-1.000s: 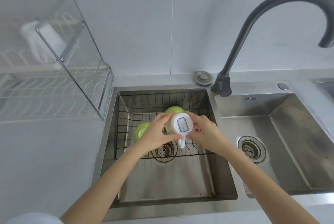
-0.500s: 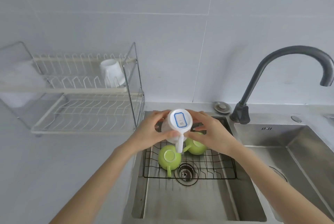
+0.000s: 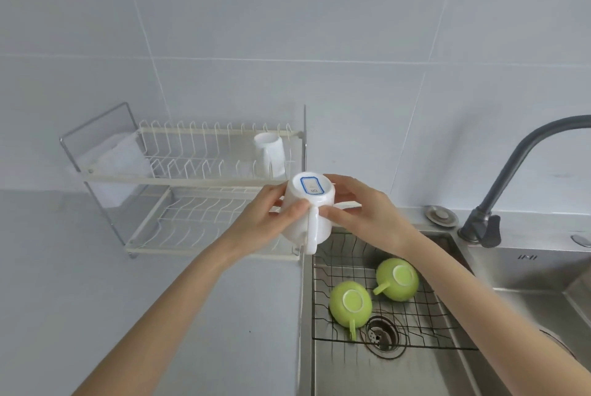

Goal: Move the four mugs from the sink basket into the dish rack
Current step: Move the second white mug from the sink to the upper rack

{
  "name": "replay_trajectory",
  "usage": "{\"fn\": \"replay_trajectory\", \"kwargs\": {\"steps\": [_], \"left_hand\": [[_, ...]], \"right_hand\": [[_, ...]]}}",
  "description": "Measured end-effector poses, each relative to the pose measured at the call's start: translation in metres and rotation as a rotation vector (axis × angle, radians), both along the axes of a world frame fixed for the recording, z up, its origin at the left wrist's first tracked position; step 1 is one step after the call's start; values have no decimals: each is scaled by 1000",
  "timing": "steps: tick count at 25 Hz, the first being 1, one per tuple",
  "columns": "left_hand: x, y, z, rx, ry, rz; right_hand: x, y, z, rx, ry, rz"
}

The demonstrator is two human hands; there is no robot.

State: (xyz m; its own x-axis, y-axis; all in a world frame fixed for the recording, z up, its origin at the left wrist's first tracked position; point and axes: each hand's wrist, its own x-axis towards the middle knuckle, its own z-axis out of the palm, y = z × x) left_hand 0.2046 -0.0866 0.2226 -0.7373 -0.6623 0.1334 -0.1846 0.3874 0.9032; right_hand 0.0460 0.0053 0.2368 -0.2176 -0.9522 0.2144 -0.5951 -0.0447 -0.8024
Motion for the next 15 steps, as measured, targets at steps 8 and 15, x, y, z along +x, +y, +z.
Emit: {"fn": "replay_trajectory", "kwargs": {"steps": [8, 15], "left_hand": [[63, -60, 27, -4, -8, -19], [84, -121, 53, -143, -16, 43]], "right_hand": [[52, -61, 34, -11, 106, 71], [77, -121, 59, -48, 201, 50]]}}
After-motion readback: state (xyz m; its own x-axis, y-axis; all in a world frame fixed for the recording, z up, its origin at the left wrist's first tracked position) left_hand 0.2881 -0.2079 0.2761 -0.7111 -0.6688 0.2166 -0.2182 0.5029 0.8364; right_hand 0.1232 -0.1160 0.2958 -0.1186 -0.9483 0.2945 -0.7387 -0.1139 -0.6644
